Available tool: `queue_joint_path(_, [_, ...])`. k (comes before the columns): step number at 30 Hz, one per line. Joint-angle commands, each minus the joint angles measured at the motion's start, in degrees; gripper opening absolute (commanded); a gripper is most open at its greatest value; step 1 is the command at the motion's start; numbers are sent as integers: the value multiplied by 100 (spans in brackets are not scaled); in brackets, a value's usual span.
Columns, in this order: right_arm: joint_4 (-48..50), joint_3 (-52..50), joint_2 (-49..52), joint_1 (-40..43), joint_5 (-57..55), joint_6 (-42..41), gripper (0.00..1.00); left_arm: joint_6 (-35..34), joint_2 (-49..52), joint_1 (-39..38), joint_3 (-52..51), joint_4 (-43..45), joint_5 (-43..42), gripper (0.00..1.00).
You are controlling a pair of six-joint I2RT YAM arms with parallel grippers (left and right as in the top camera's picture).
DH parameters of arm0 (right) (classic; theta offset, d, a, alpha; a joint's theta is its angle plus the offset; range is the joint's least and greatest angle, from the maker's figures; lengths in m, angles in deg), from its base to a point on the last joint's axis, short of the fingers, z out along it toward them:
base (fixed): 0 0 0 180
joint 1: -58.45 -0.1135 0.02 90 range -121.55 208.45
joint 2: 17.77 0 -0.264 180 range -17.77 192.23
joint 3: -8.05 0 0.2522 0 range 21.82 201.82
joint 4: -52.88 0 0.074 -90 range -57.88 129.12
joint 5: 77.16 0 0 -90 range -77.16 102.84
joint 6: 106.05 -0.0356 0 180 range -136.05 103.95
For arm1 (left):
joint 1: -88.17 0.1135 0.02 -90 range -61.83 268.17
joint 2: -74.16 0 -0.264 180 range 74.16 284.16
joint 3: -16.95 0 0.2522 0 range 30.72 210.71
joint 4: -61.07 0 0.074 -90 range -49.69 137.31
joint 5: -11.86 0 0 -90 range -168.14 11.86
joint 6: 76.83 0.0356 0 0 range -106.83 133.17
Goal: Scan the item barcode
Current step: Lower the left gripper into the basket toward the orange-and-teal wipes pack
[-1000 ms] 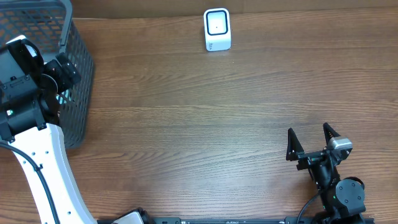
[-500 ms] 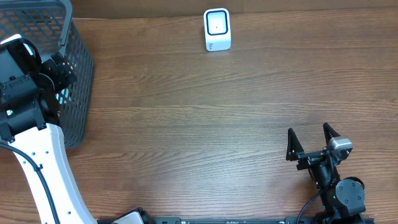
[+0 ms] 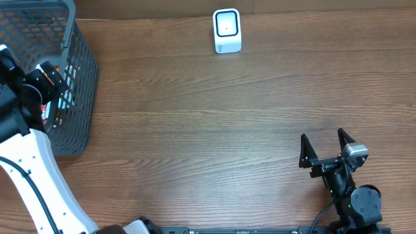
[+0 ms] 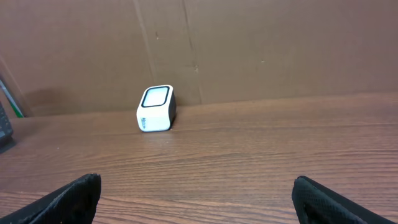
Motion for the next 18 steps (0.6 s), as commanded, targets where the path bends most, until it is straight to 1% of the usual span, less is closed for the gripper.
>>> queue_joint_path(1, [24,-61,-35,33,-11,-20,100,28,284,98,118,-146,-474,100])
queue_joint_path(8, [24,-61,-35,33,-11,-20,100,44,767,101,118,-299,-424,100])
queue_joint_path(18, [22,-61,-35,33,-13,-20,100,52,804,101,116,-275,-389,99])
